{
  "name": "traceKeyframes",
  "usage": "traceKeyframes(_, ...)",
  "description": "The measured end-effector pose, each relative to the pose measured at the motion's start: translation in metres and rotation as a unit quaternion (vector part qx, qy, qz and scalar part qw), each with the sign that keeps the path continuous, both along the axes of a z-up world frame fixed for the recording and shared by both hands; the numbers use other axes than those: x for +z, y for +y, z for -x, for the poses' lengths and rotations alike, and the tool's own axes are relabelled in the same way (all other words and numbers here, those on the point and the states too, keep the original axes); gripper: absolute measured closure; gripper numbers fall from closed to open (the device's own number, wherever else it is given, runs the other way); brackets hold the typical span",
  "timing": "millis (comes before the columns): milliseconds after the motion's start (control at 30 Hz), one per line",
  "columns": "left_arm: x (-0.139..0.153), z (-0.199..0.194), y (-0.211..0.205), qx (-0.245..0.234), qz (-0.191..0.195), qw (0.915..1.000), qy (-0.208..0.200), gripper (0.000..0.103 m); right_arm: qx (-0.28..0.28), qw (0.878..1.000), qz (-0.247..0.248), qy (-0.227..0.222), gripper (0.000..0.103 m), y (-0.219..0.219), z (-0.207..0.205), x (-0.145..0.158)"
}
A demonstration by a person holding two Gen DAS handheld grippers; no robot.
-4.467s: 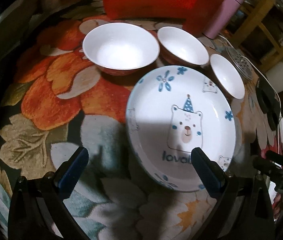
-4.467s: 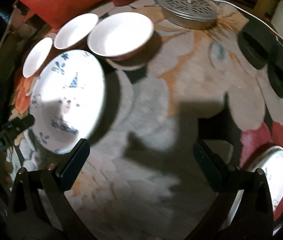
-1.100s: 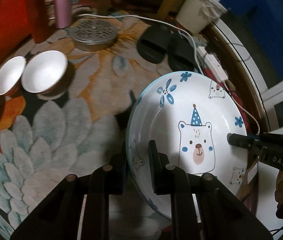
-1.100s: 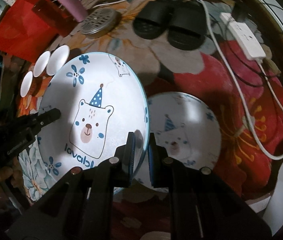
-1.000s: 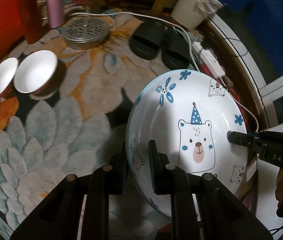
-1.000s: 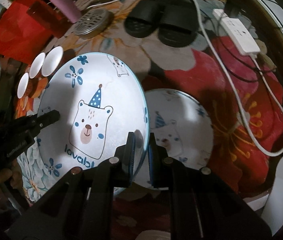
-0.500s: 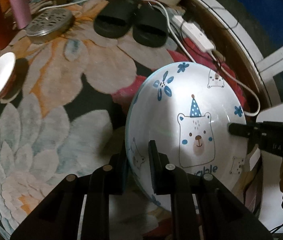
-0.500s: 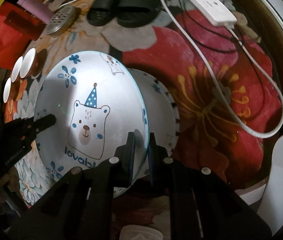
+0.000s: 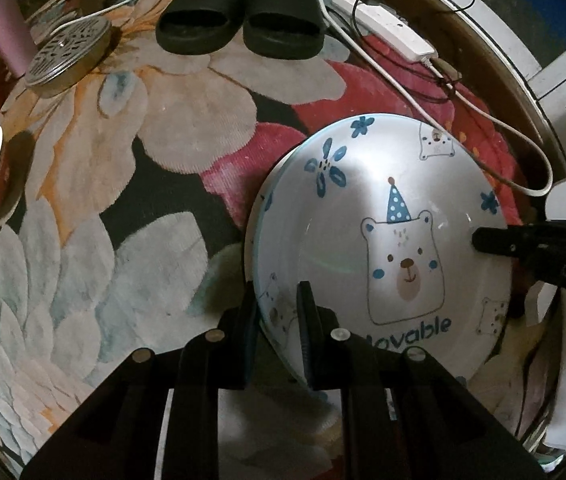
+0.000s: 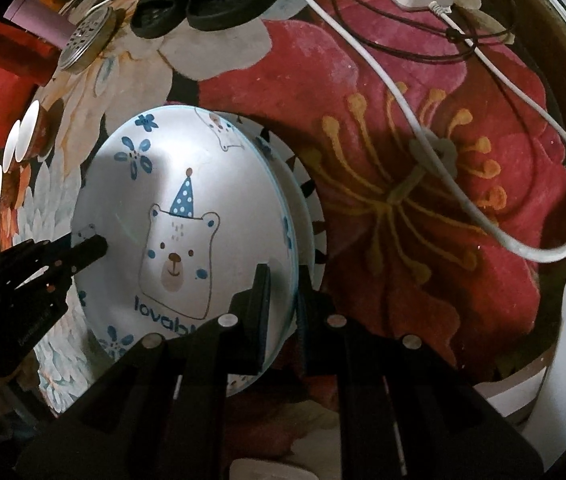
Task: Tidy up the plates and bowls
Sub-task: 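Lower the bear plate onto the stack and open the left tool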
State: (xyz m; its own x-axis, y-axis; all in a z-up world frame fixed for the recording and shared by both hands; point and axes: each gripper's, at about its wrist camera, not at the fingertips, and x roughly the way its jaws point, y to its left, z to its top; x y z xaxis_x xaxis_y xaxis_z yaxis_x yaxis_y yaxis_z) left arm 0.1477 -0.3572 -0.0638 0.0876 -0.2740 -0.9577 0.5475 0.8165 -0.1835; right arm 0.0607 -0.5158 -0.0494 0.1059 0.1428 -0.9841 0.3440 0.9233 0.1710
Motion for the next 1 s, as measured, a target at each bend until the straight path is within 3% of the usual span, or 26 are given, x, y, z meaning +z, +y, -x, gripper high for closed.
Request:
traceKeyframes(100, 0.005, -0.001, -0.005, -0.006, -0.004, 0.9997, -0.021, 0.086, -0.005, 1.000, 0.012, -0.001, 0.090, -0.005, -0.002, -0.001)
traceKeyframes(333, 0.033, -0.005, -0.011, -0.018, 0.026, 0.9977, -0.061, 0.083, -0.003, 1.000, 0.018, -0.008, 0.087, -0.005, -0.003, 0.003)
traceKeyframes(367, 0.034, -0.006, -0.009, -0.013, 0.028, 0.9977, -0.060, 0.075, -0.002, 1.000, 0.021, -0.006, 0.087, -0.005, -0.004, 0.003)
traceKeyframes(467, 0.036, -0.009, 0.002, 0.006, 0.038, 0.9975, -0.060, 0.029, -0.001, 1.000, 0.031, -0.003, 0.087, -0.003, -0.005, 0.006)
traceKeyframes(500, 0.037, -0.010, 0.006, 0.011, 0.041, 0.9971, -0.063, 0.019, -0.001, 0.999, 0.037, -0.005, 0.087, -0.002, -0.005, 0.009)
traceKeyframes(533, 0.038, -0.011, 0.011, 0.016, 0.042, 0.9970, -0.063, 0.016, -0.001, 0.999, 0.042, -0.009, 0.087, -0.001, -0.005, 0.012)
traceKeyframes(567, 0.038, -0.011, 0.013, 0.019, 0.042, 0.9971, -0.061, 0.009, 0.000, 0.999, 0.047, -0.014, 0.082, 0.001, -0.006, 0.014)
traceKeyframes(633, 0.039, -0.012, 0.021, 0.028, 0.040, 0.9969, -0.062, 0.002, 0.001, 0.998, 0.057, -0.024, 0.053, 0.005, -0.008, 0.021)
traceKeyframes(667, 0.040, -0.012, 0.024, 0.032, 0.039, 0.9966, -0.065, 0.001, 0.000, 0.998, 0.061, -0.031, 0.024, 0.007, -0.008, 0.025)
traceKeyframes(700, 0.042, -0.012, 0.028, 0.037, 0.039, 0.9962, -0.068, 0.001, -0.002, 0.997, 0.062, -0.042, 0.002, 0.010, -0.009, 0.031)
traceKeyframes(1000, 0.050, -0.015, 0.057, 0.060, 0.037, 0.9946, -0.076, 0.001, 0.021, 0.995, 0.062, -0.074, 0.000, 0.047, -0.024, 0.046)
